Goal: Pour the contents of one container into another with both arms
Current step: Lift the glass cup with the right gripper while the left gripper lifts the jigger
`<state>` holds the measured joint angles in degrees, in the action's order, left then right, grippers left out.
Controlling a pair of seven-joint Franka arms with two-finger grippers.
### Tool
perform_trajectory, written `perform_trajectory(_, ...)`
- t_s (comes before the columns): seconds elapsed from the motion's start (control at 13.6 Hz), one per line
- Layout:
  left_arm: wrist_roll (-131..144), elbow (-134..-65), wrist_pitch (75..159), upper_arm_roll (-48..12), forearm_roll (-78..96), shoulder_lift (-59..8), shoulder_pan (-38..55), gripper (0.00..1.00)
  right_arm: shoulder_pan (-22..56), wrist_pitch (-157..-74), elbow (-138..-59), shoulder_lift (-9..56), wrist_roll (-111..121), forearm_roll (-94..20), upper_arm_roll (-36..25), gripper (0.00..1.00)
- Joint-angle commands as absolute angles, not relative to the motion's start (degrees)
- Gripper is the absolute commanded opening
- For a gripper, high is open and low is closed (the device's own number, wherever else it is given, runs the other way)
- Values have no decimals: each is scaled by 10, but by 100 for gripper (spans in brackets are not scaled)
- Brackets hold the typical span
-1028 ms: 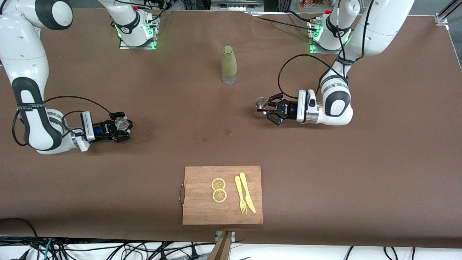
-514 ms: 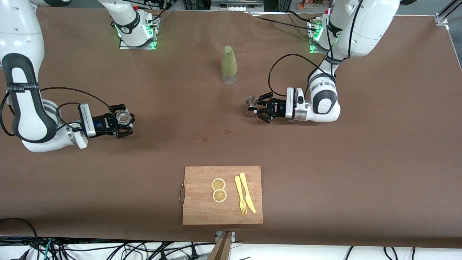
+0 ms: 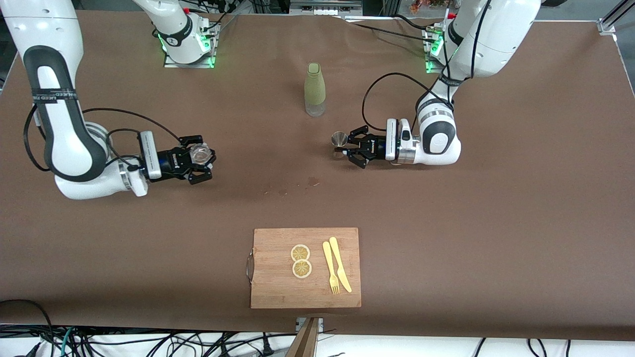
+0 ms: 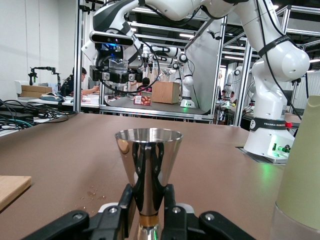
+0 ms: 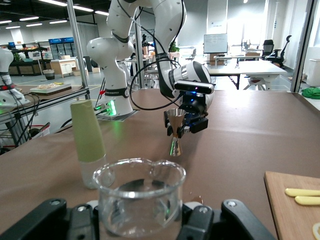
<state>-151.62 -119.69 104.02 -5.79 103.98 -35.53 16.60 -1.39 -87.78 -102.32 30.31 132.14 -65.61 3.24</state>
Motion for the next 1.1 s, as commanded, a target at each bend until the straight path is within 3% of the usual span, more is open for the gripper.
perform_trajectory(0.0,-1542,-1199,1049,-55,1068,-351,176,0,24,-910,-1049,278,1302,-692,24,0)
perform_trajectory(0.29,-1544,-1198,1052,-55,1079,-352,183,0,132,-950,-1059,268,1282,-751,-34,0)
perform_trajectory(1.03,-1547,-1193,1084,-55,1126,-357,219,0,281,-1099,-1058,251,1209,-818,-40,0)
